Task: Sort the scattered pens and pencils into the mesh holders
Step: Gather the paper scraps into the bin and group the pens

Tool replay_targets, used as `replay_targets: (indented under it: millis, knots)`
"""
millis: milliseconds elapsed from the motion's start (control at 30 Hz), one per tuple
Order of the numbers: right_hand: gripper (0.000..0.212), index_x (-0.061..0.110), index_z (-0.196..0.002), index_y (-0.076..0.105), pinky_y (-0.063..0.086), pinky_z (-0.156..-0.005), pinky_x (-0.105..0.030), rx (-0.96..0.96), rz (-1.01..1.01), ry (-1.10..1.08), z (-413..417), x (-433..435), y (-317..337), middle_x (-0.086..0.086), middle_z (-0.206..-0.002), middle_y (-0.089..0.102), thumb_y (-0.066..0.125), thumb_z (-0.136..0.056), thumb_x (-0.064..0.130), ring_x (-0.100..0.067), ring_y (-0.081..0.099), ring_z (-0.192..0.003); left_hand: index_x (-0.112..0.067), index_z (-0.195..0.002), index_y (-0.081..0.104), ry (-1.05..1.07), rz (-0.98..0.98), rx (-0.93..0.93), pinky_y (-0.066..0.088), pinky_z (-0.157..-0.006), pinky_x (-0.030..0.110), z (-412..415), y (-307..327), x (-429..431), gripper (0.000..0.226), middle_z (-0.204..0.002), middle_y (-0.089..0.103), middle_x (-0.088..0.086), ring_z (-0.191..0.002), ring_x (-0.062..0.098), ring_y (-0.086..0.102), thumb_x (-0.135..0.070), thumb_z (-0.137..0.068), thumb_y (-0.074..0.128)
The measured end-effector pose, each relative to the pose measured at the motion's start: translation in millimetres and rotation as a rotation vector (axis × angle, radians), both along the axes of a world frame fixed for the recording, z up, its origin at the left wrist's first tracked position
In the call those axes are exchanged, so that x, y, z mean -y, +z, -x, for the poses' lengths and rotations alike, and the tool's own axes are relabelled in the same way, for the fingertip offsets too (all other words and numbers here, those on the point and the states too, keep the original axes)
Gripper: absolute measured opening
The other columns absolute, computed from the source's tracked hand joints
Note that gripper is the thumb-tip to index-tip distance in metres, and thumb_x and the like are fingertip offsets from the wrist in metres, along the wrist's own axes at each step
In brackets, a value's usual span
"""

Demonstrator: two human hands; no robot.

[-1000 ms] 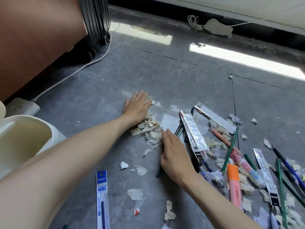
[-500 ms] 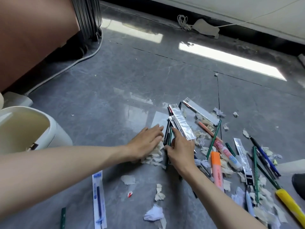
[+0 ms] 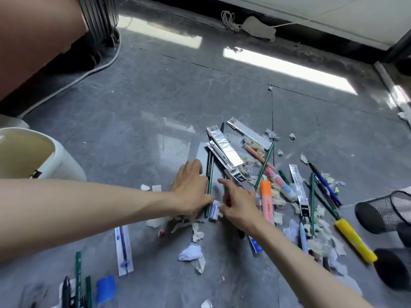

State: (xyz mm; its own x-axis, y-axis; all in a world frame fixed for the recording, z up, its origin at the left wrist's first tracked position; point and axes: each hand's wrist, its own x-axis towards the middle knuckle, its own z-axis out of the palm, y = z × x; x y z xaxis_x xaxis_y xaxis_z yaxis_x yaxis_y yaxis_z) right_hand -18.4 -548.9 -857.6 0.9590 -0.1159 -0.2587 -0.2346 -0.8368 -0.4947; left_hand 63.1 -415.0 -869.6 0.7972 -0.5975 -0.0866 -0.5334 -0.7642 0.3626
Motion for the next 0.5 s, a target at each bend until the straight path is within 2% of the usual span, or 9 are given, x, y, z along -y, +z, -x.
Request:
replay_targets:
  millis: [67, 133, 267, 367, 500]
  knots:
    - [0.064, 0.024, -0.137, 0.04, 0.022, -0.086, -0.027, 0.0, -0.007, -0.026, 4, 3, -1, 0.007, -0.087, 0.063, 0.059, -0.078, 0.008, -0.018, 0.056, -0.104, -0.017, -0.074, 0.058, 0.069, -0.096, -0.03, 0.028, -0.086, 0.031, 6, -3, 10, 0.028, -0.1, 0.028, 0.0, -0.098, 0.021, 0.029, -0.044, -0.078, 0.058]
    - [0.056, 0.023, -0.134, 0.045, 0.023, -0.09, -0.029, 0.04, 0.083, -0.043, 7, 6, -2, 0.002, -0.098, 0.067, 0.055, -0.08, 0.01, -0.02, 0.056, -0.108, -0.017, -0.083, 0.064, 0.11, -0.178, -0.028, 0.026, -0.093, 0.032, 6, -3, 18, 0.024, -0.108, 0.033, 0.003, -0.105, 0.024, 0.031, -0.039, -0.08, 0.056]
    - [0.038, 0.025, -0.116, 0.063, 0.02, -0.084, -0.028, 0.103, 0.216, -0.016, 13, 10, -5, 0.002, -0.11, 0.067, 0.05, -0.083, 0.011, -0.02, 0.054, -0.111, -0.018, -0.078, 0.059, 0.217, -0.2, -0.094, 0.025, -0.091, 0.033, -10, 2, 25, 0.018, -0.114, 0.035, 0.005, -0.107, 0.027, 0.031, -0.035, -0.082, 0.056]
    - [0.025, 0.023, -0.103, 0.066, 0.02, -0.081, -0.031, 0.09, 0.294, 0.018, 23, 6, -9, 0.003, -0.101, 0.069, 0.052, -0.083, 0.018, -0.021, 0.055, -0.104, -0.013, -0.09, 0.064, 0.253, -0.162, -0.074, 0.028, -0.094, 0.035, -28, 5, 26, 0.024, -0.121, 0.036, 0.009, -0.11, 0.028, 0.032, -0.035, -0.089, 0.055]
    - [0.008, 0.016, -0.084, 0.065, 0.027, -0.081, -0.032, 0.054, 0.305, -0.051, 36, -5, -8, -0.003, -0.089, 0.069, 0.059, -0.079, 0.017, -0.028, 0.058, -0.092, -0.014, -0.112, 0.054, 0.313, -0.004, -0.028, 0.029, -0.095, 0.036, -30, 11, 13, 0.027, -0.121, 0.039, 0.01, -0.111, 0.027, 0.036, -0.033, -0.094, 0.047]
